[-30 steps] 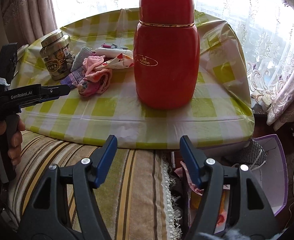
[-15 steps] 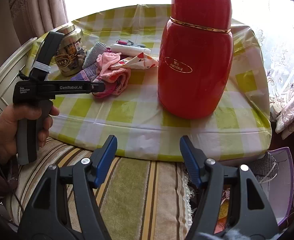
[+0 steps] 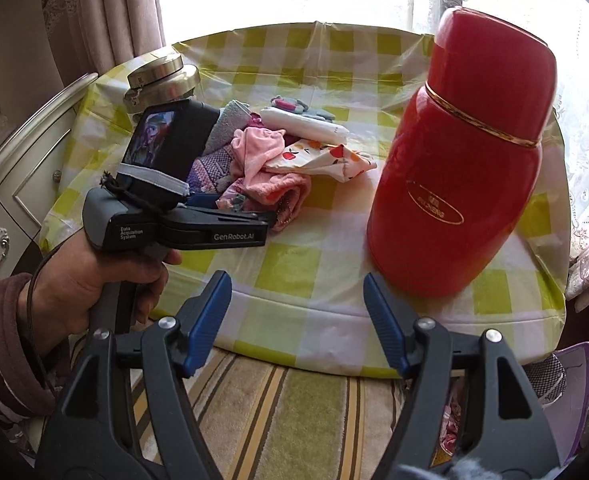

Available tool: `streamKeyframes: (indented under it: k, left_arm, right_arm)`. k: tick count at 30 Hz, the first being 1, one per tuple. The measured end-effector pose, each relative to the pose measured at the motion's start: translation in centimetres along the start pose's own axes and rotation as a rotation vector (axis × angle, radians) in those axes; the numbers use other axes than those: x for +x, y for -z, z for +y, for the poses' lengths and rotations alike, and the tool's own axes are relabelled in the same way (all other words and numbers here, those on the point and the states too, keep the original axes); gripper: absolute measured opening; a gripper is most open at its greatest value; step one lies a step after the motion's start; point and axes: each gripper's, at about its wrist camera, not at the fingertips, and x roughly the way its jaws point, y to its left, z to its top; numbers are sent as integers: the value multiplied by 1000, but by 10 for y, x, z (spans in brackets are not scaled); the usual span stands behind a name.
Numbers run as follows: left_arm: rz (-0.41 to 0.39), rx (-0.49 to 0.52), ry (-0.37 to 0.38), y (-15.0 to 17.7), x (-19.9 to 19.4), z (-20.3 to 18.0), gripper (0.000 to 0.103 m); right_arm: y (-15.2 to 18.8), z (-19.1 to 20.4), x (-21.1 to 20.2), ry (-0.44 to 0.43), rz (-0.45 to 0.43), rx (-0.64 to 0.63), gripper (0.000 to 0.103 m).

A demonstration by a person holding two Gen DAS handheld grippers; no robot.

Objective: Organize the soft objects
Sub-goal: 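Grasp the pink floral coin purse with the left tool while the right tool grasps the white tube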

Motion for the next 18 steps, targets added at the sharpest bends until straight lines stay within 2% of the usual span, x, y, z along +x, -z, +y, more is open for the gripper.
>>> streamKeyframes:
  k: [8,18]
  left_arm:
    - [-37,-21,18,12,-12,10,70]
    - [-144,-194,40,33,-53,45,70]
  right_arm:
    - [-36,13,17,-3,-24,-33,79]
    - [-80,22,55,2,-5,-29,81]
